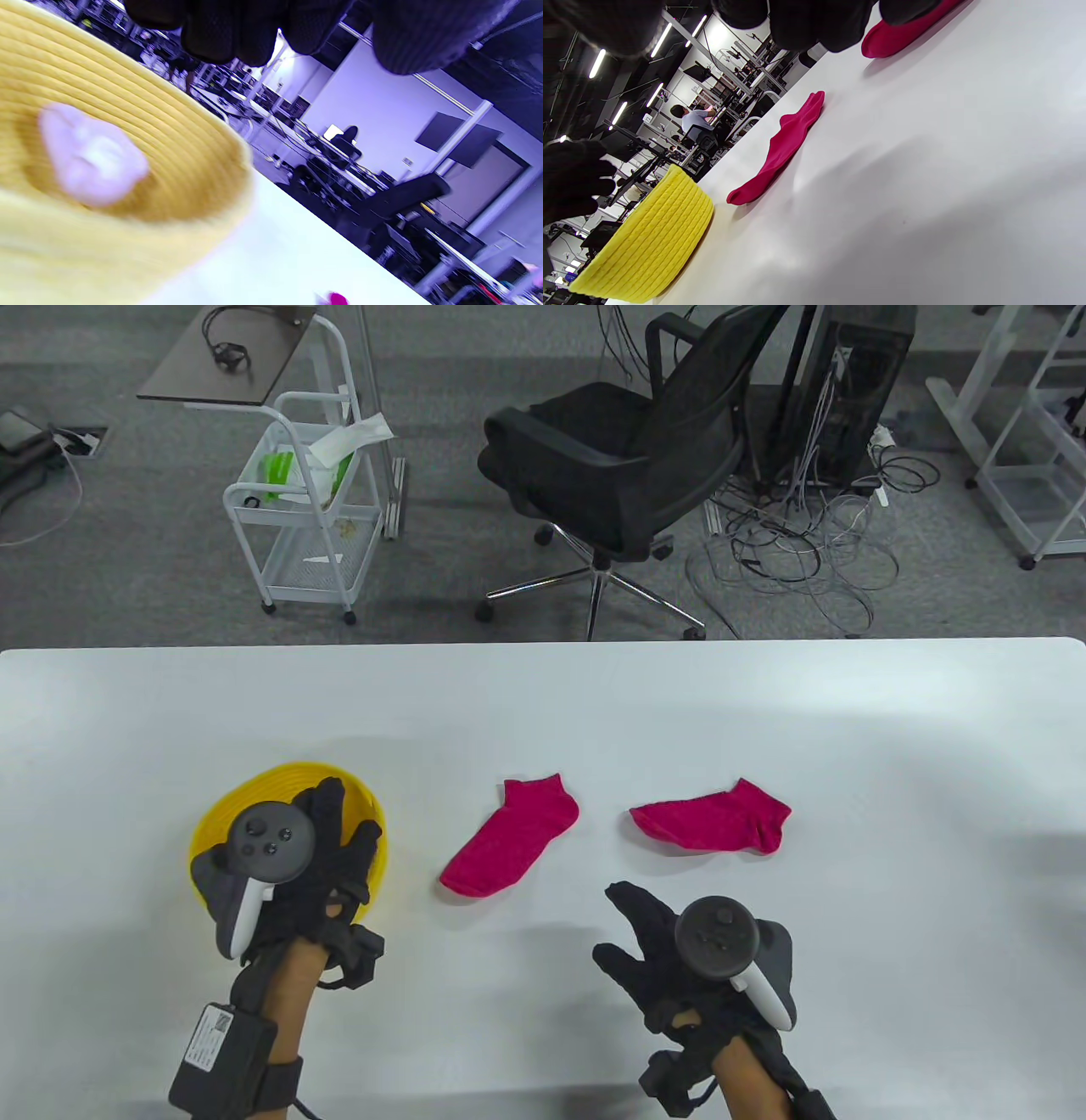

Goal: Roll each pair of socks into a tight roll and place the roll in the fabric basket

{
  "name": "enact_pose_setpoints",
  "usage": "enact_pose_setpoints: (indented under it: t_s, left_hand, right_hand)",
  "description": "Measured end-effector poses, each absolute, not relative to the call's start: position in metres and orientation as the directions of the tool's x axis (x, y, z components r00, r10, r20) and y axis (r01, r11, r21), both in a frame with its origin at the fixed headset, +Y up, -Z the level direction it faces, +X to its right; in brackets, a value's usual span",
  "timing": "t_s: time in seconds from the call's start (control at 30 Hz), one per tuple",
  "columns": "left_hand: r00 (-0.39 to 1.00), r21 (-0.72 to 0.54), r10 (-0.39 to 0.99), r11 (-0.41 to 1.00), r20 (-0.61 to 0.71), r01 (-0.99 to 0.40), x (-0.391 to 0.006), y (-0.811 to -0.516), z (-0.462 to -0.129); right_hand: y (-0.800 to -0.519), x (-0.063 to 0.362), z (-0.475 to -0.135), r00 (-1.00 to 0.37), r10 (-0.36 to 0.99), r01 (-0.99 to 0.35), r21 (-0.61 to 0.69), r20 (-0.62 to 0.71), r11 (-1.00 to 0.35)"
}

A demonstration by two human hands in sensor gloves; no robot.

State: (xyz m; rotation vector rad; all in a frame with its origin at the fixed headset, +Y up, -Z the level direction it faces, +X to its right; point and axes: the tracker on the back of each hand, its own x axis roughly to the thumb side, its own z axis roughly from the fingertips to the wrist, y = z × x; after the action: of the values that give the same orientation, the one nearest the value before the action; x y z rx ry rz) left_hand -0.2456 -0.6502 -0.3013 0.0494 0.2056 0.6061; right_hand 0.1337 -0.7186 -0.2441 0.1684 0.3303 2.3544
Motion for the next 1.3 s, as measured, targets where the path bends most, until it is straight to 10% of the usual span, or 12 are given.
enact_pose_setpoints:
  t_s: [0.5, 1.3]
  left_hand:
    - [0.896, -0.185, 0.413, 0.879, -0.165, -0.440, -0.102, -0.677, -0.411]
    - [0.974, -0.245, -0.015, 0.969, -0.228, -0.043, -0.072, -0.760, -0.473]
  right_hand:
    - [-0.720, 0.145, -0.254, -0.704, 0.709, -0.695, 0.250, -0.048, -0.674]
    - [-0.726, 0.150, -0.255, -0.691, 0.718, -0.714, 0.233, -0.087, -0.660]
